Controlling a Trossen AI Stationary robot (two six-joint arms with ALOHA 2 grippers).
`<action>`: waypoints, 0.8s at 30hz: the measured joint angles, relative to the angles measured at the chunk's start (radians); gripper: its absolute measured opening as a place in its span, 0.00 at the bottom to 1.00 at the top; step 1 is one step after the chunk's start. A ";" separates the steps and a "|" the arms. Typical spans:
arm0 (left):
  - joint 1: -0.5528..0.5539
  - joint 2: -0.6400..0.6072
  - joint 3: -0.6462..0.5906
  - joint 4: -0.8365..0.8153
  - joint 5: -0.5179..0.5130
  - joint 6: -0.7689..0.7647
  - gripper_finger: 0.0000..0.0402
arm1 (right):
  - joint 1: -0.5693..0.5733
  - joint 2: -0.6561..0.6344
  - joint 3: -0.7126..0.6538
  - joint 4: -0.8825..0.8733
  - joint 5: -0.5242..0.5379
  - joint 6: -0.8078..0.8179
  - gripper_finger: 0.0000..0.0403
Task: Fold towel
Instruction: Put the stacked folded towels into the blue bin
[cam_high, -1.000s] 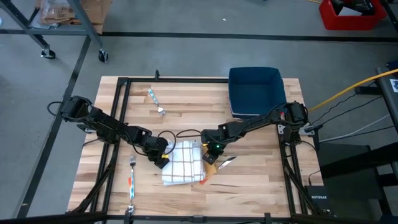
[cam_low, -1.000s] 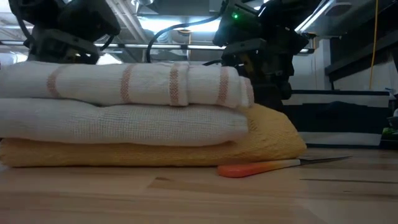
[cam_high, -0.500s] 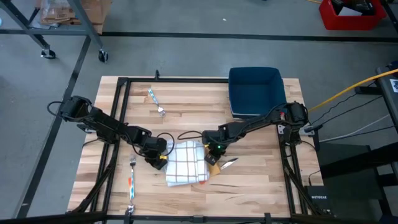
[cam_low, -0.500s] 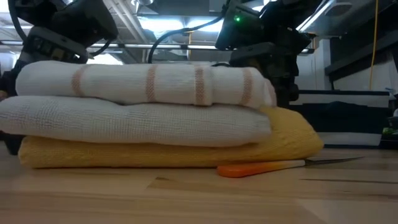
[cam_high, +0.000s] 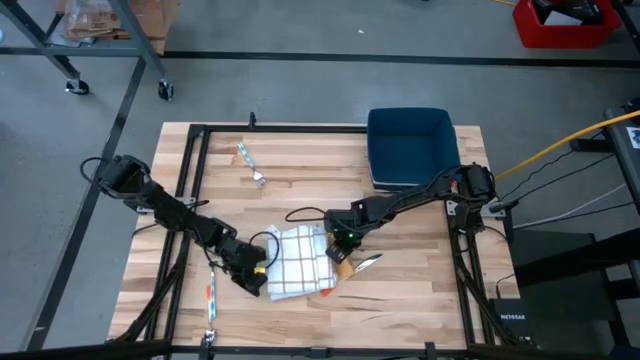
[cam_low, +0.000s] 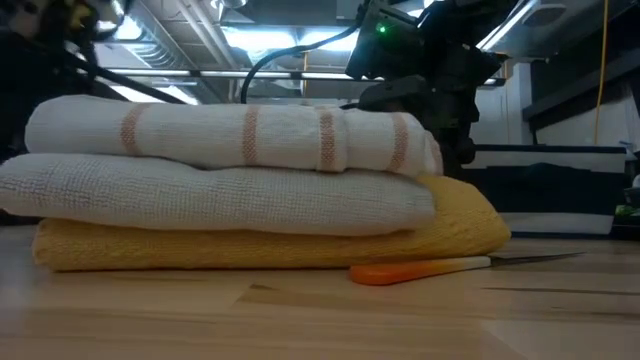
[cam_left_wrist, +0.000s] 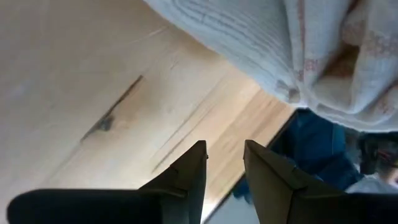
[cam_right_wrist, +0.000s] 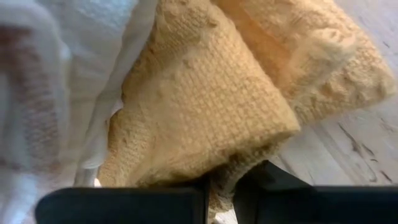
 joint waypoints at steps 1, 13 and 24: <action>-0.017 0.000 0.000 0.007 -0.040 -0.016 0.25 | 0.000 0.000 0.000 0.002 0.000 0.000 0.12; -0.025 0.037 0.002 -0.006 -0.452 -0.186 0.25 | 0.000 0.000 0.000 0.080 0.001 0.001 0.12; 0.120 0.051 0.007 -0.118 -0.463 -0.046 0.25 | 0.000 0.000 0.000 0.049 0.142 0.000 0.12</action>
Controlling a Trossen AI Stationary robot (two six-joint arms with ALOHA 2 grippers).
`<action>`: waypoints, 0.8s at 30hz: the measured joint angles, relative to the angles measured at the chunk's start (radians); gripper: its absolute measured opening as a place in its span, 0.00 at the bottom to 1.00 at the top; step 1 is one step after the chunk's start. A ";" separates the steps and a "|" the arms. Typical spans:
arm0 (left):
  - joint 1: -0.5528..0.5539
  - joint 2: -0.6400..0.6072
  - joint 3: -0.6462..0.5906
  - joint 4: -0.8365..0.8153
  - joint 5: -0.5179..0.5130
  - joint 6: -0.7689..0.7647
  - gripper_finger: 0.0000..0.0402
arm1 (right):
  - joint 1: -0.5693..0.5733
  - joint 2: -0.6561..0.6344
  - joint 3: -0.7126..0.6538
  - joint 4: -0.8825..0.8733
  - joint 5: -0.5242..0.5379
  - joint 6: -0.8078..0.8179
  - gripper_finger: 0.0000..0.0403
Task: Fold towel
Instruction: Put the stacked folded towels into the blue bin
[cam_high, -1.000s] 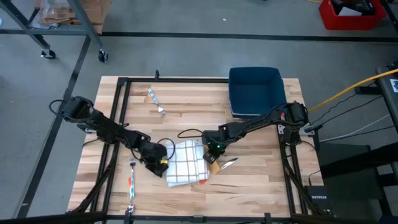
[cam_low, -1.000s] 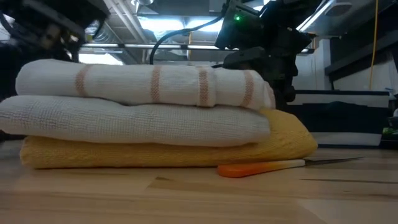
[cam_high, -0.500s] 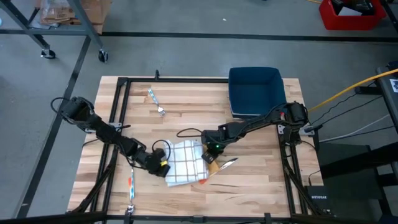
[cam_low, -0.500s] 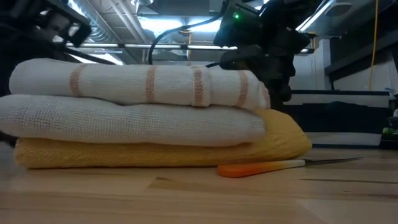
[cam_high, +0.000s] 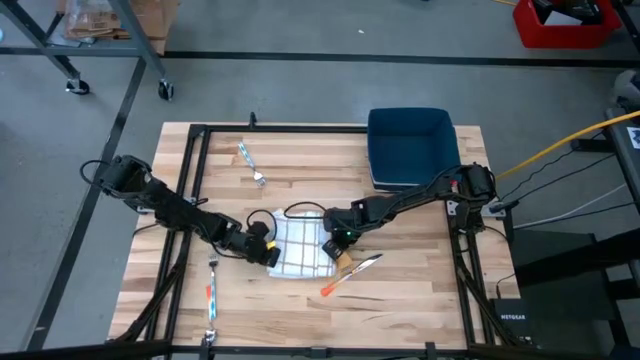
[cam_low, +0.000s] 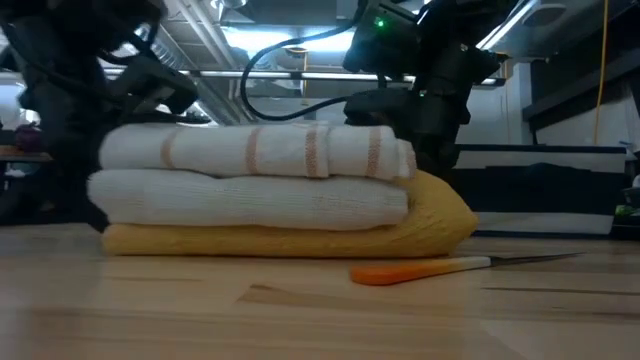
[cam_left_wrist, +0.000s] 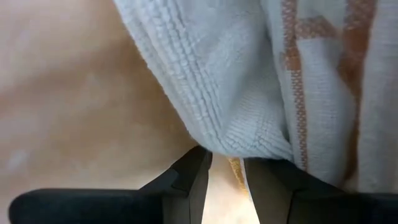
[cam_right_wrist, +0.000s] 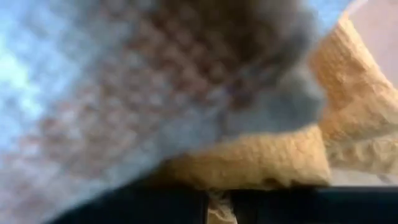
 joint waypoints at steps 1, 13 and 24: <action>0.012 0.000 0.000 -0.002 -0.001 0.026 0.25 | 0.000 0.000 0.000 -0.004 0.012 0.000 0.12; 0.142 0.004 -0.008 0.085 -0.040 0.183 0.25 | 0.000 0.002 -0.001 0.038 0.033 -0.007 0.11; 0.163 0.009 -0.010 0.286 -0.067 0.290 0.19 | 0.000 0.003 -0.003 0.286 0.056 -0.067 0.05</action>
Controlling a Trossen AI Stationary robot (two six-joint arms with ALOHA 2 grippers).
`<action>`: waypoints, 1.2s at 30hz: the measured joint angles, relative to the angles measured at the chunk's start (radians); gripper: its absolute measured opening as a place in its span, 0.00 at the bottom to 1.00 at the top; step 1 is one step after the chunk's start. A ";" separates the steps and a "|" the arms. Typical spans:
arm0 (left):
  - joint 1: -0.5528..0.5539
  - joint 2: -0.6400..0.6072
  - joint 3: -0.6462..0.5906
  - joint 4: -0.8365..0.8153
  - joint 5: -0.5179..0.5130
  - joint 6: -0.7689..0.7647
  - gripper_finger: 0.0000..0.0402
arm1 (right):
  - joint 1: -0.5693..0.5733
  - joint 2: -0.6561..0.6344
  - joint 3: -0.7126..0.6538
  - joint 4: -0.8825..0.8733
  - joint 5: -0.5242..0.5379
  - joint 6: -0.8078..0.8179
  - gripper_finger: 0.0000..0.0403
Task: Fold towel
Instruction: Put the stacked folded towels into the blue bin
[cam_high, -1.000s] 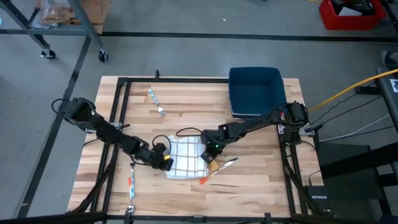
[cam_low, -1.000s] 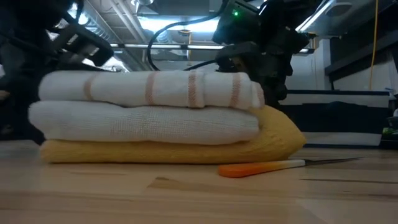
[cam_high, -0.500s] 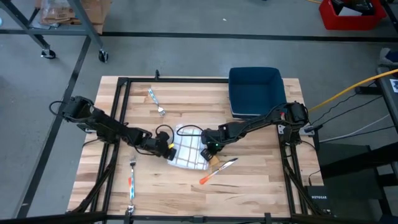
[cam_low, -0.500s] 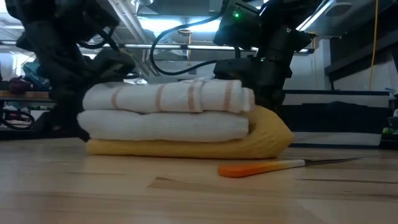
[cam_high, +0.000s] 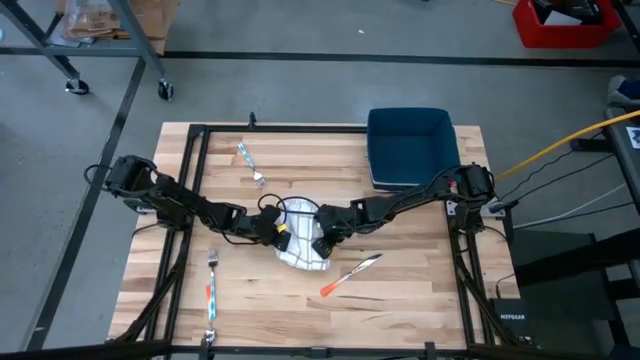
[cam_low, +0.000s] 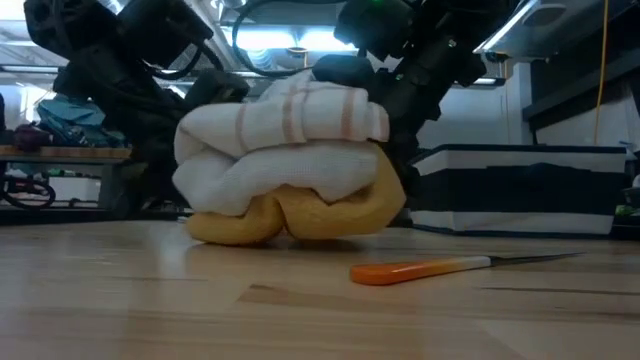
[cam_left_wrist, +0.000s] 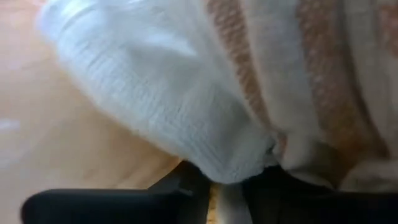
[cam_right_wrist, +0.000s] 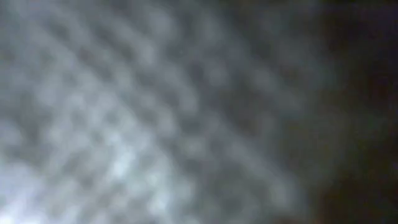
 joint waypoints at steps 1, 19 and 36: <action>0.000 0.000 0.000 0.022 0.003 0.001 0.18 | 0.000 0.000 0.000 0.000 -0.001 0.000 0.05; 0.007 -0.001 0.093 0.020 0.001 0.122 0.01 | -0.020 -0.004 0.160 -0.317 -0.008 -0.181 0.02; 0.136 -0.003 0.310 -0.061 -0.001 0.317 0.00 | -0.095 -0.011 0.583 -1.075 0.222 -0.365 0.02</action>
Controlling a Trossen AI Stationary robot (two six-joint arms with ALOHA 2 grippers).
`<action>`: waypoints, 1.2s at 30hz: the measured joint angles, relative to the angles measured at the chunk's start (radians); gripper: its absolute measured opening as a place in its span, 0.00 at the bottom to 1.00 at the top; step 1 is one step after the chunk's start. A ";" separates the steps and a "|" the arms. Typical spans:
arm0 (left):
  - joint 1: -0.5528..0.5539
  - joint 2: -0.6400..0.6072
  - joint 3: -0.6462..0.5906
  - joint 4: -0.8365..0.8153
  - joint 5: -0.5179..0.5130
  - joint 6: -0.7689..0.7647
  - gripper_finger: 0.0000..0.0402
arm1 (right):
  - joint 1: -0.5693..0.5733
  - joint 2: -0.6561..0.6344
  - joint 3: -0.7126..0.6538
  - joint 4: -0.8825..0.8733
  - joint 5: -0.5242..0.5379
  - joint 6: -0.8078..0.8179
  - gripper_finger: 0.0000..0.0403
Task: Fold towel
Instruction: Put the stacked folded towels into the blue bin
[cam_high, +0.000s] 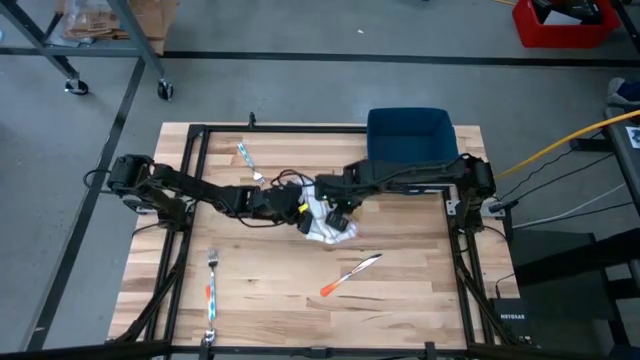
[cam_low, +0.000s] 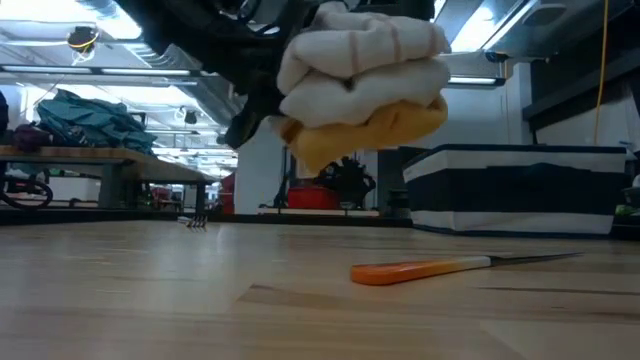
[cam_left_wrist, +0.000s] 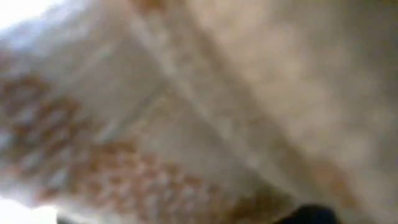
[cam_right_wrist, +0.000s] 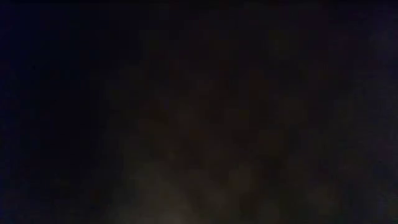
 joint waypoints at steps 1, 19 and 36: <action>0.009 0.000 0.011 -0.004 0.006 0.014 0.00 | -0.006 0.001 0.020 -0.028 0.001 0.000 0.02; 0.176 0.091 0.313 -0.126 0.130 0.177 0.00 | -0.128 0.004 0.320 -0.431 0.097 0.001 0.02; 0.288 0.284 0.654 -0.184 0.271 0.228 0.00 | -0.264 -0.196 0.231 -0.429 0.184 -0.051 0.02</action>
